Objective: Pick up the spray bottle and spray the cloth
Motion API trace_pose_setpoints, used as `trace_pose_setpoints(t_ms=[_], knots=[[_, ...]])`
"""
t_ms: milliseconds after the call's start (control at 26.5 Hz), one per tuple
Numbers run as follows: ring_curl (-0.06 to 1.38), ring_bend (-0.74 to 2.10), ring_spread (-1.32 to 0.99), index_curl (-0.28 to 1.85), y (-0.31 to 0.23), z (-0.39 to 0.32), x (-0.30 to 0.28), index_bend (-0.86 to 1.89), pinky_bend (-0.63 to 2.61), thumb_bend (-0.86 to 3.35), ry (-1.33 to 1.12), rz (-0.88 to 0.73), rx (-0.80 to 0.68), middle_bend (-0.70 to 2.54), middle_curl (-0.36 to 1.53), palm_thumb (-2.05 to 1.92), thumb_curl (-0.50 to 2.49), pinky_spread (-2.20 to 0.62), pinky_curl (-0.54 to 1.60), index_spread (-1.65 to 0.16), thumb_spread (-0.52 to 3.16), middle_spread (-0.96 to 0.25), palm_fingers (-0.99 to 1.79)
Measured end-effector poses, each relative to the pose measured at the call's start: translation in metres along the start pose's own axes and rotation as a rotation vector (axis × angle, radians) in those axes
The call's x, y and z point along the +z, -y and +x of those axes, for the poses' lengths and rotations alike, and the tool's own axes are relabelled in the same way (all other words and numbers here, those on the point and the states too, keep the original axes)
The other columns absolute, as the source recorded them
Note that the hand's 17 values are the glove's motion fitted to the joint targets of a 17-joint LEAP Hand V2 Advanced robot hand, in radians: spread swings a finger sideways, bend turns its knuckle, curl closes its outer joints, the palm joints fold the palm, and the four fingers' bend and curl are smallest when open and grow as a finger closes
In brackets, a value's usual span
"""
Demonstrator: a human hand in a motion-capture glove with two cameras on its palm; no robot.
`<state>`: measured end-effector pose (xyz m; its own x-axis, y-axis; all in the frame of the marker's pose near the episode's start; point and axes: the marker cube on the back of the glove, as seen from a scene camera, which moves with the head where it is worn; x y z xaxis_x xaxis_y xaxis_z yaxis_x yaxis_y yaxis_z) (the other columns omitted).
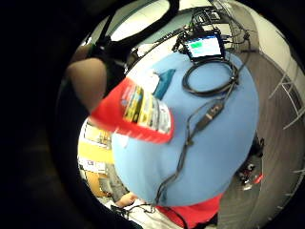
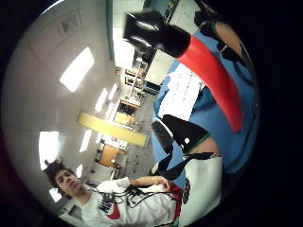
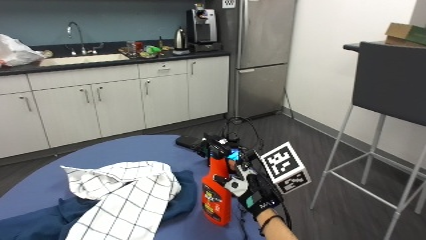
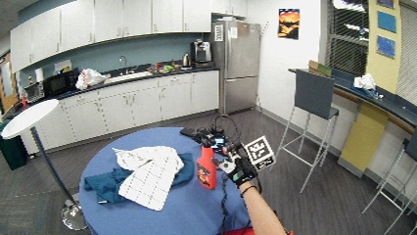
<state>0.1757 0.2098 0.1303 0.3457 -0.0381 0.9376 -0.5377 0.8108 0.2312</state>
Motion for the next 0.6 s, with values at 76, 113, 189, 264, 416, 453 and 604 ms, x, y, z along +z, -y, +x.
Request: trace_pose_setpoints(t_ms=[76,113,189,264,416,453,604], knots=[[0.31,0.39,-0.01,0.23,-0.006,0.018,0.0,0.11,0.51,0.01,0.04,0.016,0.039,0.35,0.35,0.61,0.27,0.14,0.27,-0.34,1.06,-0.06,0.77],[0.32,0.39,-0.02,0.22,-0.01,0.026,-0.002,0.11,0.51,0.01,0.064,0.032,0.058,0.35,0.35,0.63,0.27,0.14,0.27,-0.34,1.05,-0.06,0.78],[0.32,0.41,-0.02,0.22,-0.017,0.04,-0.011,0.1,0.52,0.02,0.097,0.075,0.086,0.34,0.36,0.67,0.29,0.14,0.27,-0.34,1.04,-0.07,0.81],[0.33,0.42,-0.03,0.21,-0.02,0.045,-0.021,0.09,0.53,0.06,0.105,0.12,0.091,0.34,0.36,0.76,0.31,0.14,0.28,-0.34,1.04,-0.08,0.84],[0.33,0.41,-0.05,0.21,-0.007,0.044,-0.047,0.09,0.51,0.1,0.054,0.215,0.034,0.39,0.38,0.88,0.36,0.14,0.28,-0.33,1.02,-0.09,0.9],[0.34,0.42,-0.05,0.21,-0.004,0.046,-0.055,0.1,0.51,0.11,0.028,0.232,0.016,0.39,0.38,0.91,0.37,0.14,0.28,-0.32,1.01,-0.09,0.93],[0.34,0.44,-0.07,0.23,-0.012,0.061,-0.088,0.11,0.51,0.11,-0.045,0.22,0.036,0.37,0.39,0.97,0.41,0.1,0.28,-0.3,0.94,-0.09,1.05]])
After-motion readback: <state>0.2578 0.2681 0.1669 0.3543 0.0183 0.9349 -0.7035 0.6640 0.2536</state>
